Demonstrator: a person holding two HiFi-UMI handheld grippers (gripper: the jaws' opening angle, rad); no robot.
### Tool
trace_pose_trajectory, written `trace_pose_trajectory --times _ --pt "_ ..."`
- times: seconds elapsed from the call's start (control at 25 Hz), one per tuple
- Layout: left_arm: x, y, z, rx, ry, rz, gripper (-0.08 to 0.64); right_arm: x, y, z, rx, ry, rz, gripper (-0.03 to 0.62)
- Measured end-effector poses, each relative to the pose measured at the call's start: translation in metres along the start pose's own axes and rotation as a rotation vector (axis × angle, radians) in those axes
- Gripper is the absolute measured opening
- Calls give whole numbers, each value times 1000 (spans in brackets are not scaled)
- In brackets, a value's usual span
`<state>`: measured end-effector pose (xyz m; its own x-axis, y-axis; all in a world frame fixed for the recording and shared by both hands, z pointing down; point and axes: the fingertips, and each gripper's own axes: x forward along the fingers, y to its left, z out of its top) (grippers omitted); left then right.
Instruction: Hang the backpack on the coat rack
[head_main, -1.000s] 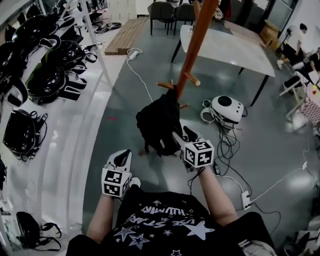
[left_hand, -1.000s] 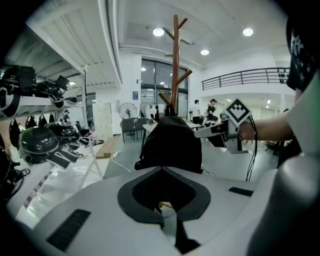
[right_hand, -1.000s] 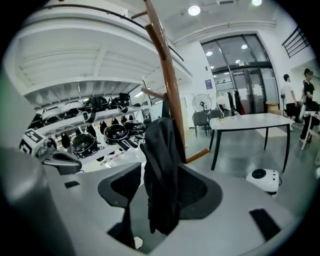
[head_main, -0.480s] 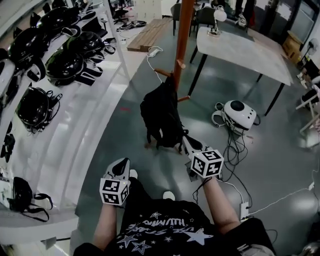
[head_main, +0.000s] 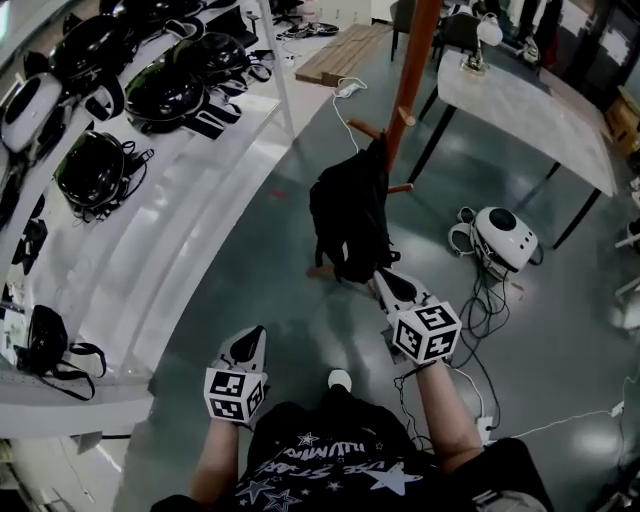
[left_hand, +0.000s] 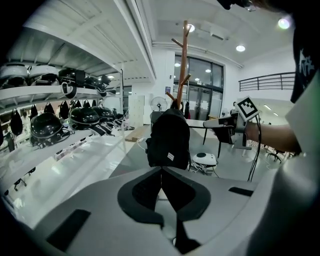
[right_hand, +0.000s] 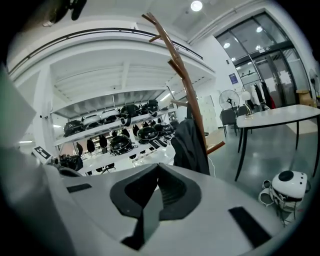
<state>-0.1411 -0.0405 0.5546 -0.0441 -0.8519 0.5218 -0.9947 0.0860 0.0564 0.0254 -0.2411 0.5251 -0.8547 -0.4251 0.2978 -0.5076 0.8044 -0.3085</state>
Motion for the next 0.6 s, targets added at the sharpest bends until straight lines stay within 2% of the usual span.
trace_pose_trajectory --times 0.24,0.44,0.6 --pt "-28 17 -22 -67 -11 35 20 24 30 -4 -12 36 17 12" --pt "-82 29 -42 -127 -43 79 20 21 88 -6 -85 61 50 12" --pt "-131 28 -64 -135 -51 102 20 3 136 -17 -129 68 77 12"
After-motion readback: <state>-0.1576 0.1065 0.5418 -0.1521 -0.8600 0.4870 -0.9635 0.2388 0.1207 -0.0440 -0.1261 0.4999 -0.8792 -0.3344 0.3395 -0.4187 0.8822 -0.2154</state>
